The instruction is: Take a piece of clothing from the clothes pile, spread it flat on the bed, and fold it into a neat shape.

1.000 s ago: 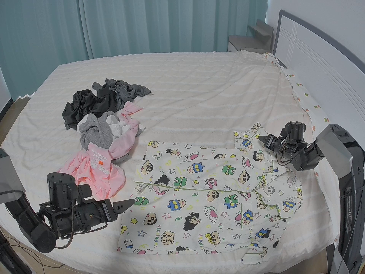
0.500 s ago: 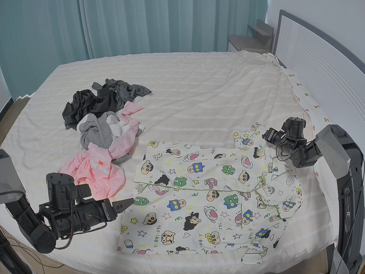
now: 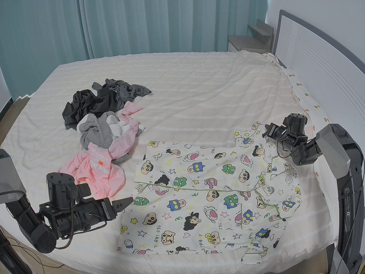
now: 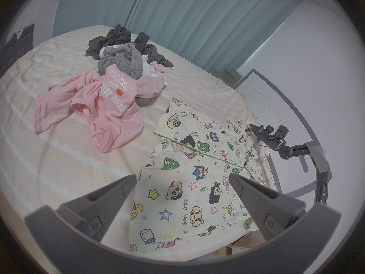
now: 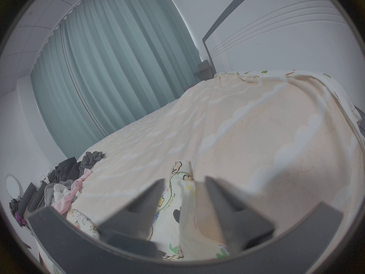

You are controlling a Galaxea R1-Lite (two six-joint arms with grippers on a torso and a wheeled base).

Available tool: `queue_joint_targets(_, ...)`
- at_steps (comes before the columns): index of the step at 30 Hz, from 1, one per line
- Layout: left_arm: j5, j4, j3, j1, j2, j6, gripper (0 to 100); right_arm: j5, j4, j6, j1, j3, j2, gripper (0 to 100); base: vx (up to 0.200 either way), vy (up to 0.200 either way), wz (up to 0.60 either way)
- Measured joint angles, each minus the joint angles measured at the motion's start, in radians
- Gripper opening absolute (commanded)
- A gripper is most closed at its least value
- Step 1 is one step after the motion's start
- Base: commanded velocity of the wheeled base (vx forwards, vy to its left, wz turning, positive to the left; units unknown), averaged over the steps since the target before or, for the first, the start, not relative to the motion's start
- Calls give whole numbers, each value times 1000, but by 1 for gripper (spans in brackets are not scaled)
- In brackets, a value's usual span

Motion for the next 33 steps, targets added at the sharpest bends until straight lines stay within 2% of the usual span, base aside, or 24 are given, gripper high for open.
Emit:
queue_joint_targets(8,0,0,0,-5,0,-2,100,10,-68,-11,-11,156,-55,100,0,0,0)
queue_joint_targets(12,0,0,1,-17,0,-7,100,15,-129,12,-21,334,-134,100,0,0,0)
queue_joint_targets(20,7,0,6,-60,-1,-64,100,17,-238,109,-14,722,-356,100,-200,0,0)
queue_joint_targets(28,35,0,6,-114,4,-209,100,18,-329,223,27,1111,-595,100,-200,0,0)
queue_joint_targets(30,43,0,6,-130,11,-274,100,19,-346,256,38,1199,-641,100,-200,0,0)
queue_joint_targets(33,55,0,5,-149,31,-424,100,20,-394,326,62,1334,-704,100,-200,0,0)
